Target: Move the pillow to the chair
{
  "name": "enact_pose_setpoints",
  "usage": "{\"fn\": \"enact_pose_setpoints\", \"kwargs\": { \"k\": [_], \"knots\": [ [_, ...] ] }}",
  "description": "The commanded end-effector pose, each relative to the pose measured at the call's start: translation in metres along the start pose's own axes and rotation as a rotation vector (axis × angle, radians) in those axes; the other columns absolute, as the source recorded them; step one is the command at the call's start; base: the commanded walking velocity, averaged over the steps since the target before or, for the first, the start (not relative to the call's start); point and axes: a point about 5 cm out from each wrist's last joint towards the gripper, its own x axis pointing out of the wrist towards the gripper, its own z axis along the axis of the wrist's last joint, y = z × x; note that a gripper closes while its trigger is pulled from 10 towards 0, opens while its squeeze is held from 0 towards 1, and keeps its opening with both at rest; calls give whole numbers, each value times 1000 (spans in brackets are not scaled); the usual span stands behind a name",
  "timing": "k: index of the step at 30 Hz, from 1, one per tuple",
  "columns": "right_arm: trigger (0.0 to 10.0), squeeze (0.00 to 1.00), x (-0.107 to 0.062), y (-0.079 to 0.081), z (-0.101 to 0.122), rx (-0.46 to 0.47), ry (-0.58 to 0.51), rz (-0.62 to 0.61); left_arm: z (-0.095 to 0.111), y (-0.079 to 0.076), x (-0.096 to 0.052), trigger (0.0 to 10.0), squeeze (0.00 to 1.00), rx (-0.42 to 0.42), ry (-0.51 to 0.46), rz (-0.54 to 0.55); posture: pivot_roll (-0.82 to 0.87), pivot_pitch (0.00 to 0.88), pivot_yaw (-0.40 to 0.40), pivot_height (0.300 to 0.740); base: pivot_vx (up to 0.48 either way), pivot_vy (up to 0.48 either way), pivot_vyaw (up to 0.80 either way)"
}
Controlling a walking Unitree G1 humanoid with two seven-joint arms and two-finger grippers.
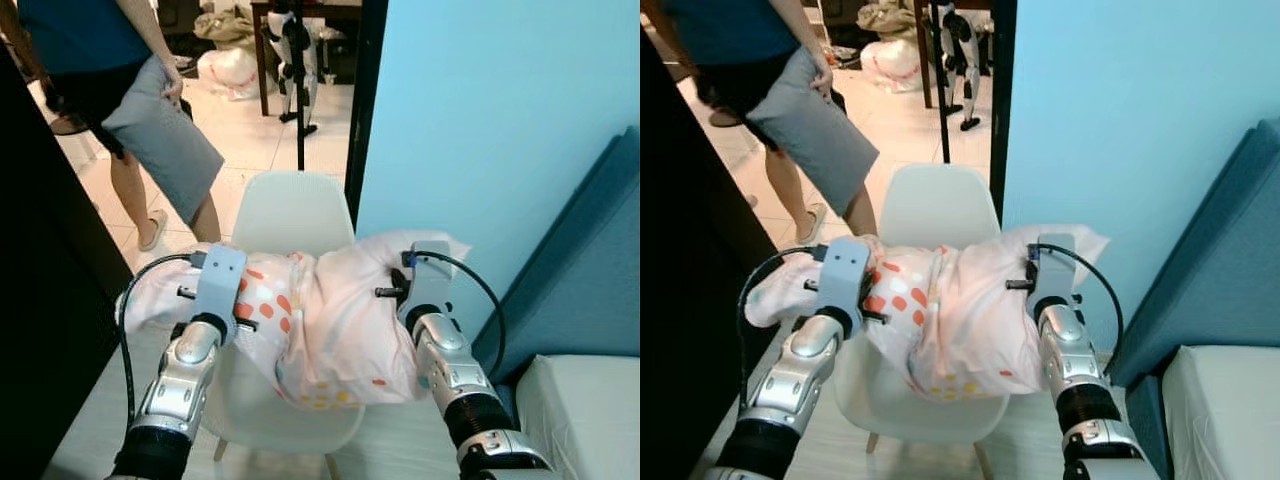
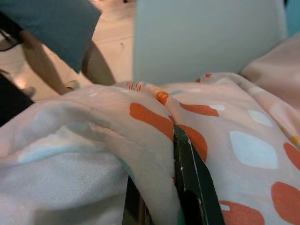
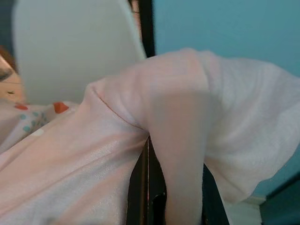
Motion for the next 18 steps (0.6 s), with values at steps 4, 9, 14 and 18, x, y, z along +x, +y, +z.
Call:
{"fn": "enact_pose_setpoints", "kwargs": {
  "k": [4, 9, 14, 18],
  "knots": [
    [10000, 0, 3, 11, 9, -2, -41, 50, 9, -2, 1, 10000, 0, 19, -50, -13, 85, 0, -2, 740, 0, 0, 0],
    [10000, 0, 3, 12, 8, 3, -35, 58, 8, -2, 2, 10000, 0, 18, -45, -10, 86, 0, -3, 740, 0, 0, 0],
    [10000, 0, 2, 16, 4, 42, -2, 87, 6, 2, 3, 10000, 0, 32, -41, -1, 83, 0, -5, 725, 0, 0, 0],
    [10000, 0, 2, 15, 3, 36, 6, 90, 7, 6, 3, 10000, 0, 34, -40, 10, 83, 0, -7, 710, 0, 0, 0]
  ]
}}
